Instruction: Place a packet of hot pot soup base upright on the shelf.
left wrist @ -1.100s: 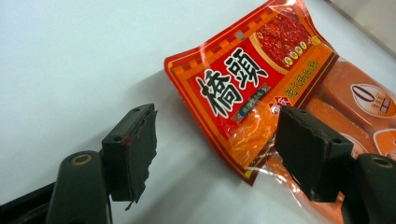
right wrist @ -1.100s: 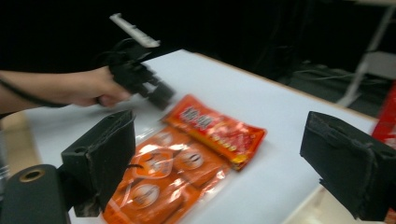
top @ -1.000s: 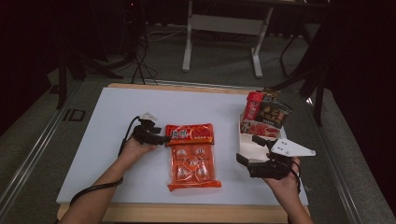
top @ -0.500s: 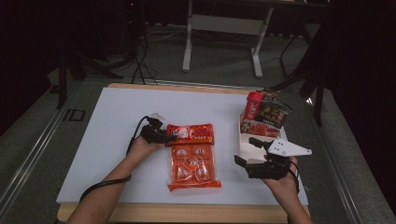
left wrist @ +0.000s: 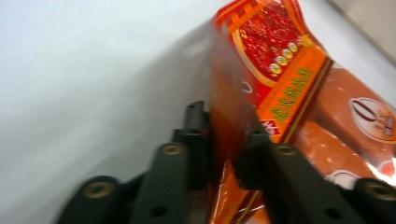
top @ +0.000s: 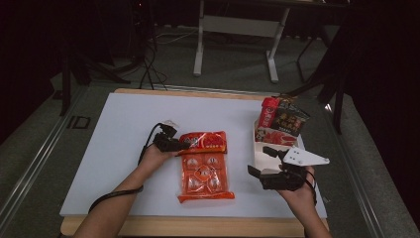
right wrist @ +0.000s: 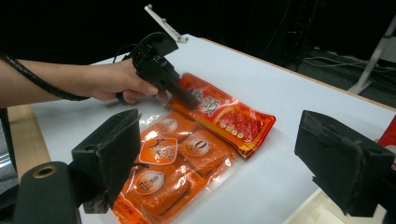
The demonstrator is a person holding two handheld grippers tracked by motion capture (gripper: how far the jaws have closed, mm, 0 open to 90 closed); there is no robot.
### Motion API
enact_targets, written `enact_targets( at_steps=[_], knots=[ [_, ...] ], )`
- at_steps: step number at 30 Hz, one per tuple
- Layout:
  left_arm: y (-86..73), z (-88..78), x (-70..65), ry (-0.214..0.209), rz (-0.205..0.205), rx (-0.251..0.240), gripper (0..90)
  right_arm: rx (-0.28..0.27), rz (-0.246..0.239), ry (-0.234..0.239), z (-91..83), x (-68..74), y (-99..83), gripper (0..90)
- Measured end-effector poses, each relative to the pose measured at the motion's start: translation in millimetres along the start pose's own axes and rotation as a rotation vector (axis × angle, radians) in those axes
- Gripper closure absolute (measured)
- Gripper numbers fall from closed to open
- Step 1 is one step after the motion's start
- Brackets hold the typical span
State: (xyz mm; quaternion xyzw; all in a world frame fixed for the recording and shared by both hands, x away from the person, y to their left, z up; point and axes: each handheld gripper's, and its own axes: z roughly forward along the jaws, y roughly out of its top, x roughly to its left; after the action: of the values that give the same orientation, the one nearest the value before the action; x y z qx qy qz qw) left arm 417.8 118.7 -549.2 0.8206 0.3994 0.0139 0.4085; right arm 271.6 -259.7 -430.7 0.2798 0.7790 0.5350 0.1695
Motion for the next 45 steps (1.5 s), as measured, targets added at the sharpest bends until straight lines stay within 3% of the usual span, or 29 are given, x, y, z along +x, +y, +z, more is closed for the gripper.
enact_targets(
  at_steps=[2,6,9,14,28,45],
  knots=[
    [0.8,-0.3,-2.6,-0.001,0.01,0.006,88.2,0.001,0.001,0.0,0.1,-0.3,-0.1,14.3],
    [0.3,-2.4,-5.7,0.012,0.025,-0.009,88.9,0.006,0.003,-0.003,0.0,-0.9,-0.3,15.9],
    [2.3,-9.0,-6.2,-0.006,0.01,-0.034,89.1,0.003,0.004,-0.008,-0.4,-1.4,0.1,16.0],
    [11.3,-19.3,-13.9,-0.004,0.057,-0.053,89.2,0.01,0.003,-0.007,0.3,-0.8,0.5,16.0],
    [31.7,-62.5,-45.3,-0.068,0.15,-0.144,89.4,0.0,0.015,-0.009,-5.0,-1.8,4.3,19.7],
    [33.9,-90.4,-73.3,-0.127,0.218,-0.197,89.5,-0.018,-0.003,-0.012,0.1,-6.9,20.0,19.8]
  ],
)
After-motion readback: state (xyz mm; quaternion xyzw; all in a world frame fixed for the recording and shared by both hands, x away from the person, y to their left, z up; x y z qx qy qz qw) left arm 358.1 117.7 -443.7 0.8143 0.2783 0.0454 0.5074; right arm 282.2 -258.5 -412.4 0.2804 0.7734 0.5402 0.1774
